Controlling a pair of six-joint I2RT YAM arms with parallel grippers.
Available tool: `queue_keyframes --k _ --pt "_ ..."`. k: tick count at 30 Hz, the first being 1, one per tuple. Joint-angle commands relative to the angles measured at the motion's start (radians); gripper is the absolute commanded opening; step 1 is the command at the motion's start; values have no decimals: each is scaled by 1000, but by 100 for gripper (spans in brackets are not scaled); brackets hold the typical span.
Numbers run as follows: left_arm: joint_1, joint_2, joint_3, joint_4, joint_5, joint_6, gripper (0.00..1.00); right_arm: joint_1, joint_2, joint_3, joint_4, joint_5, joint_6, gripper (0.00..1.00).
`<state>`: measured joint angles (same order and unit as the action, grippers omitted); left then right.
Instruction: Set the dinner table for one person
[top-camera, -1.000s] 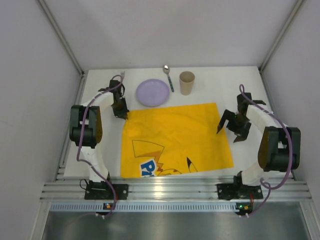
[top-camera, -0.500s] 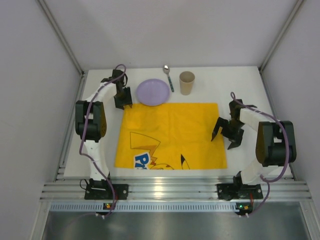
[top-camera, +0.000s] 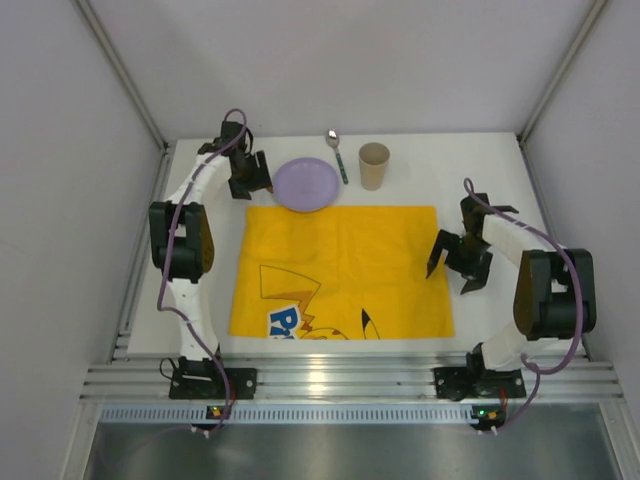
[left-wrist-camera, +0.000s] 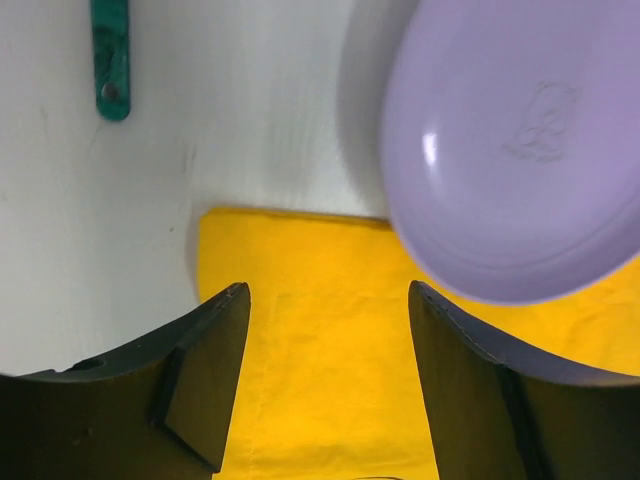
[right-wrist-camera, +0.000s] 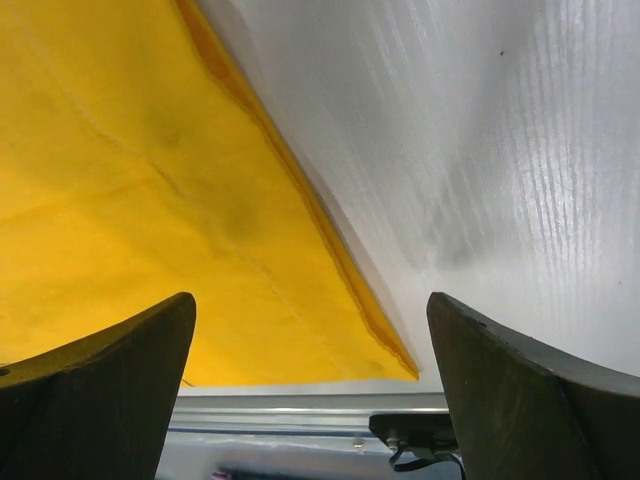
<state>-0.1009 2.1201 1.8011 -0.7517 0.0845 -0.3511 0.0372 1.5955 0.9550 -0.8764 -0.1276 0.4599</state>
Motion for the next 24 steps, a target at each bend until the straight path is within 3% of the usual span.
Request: queue_keyframes --k 1,6,13,17,18,20,24 --pt "-6 62 116 84 96 -48 70 9 -72 62 -42 25 -15 100" --pt "-17 156 184 133 156 -100 69 9 -92 44 -50 34 -17 100" --pt "-57 310 328 69 135 -98 60 7 -98 45 -62 60 -24 100" --pt "-72 320 328 80 147 -112 36 6 -82 74 -65 66 -29 100" --pt "-72 319 330 86 152 -112 20 6 -78 86 -67 63 -29 100" --pt "-72 314 336 84 159 -109 1 7 -68 97 -67 59 -33 100" --pt "-71 264 356 69 153 -92 0 6 -51 180 -52 11 -41 100"
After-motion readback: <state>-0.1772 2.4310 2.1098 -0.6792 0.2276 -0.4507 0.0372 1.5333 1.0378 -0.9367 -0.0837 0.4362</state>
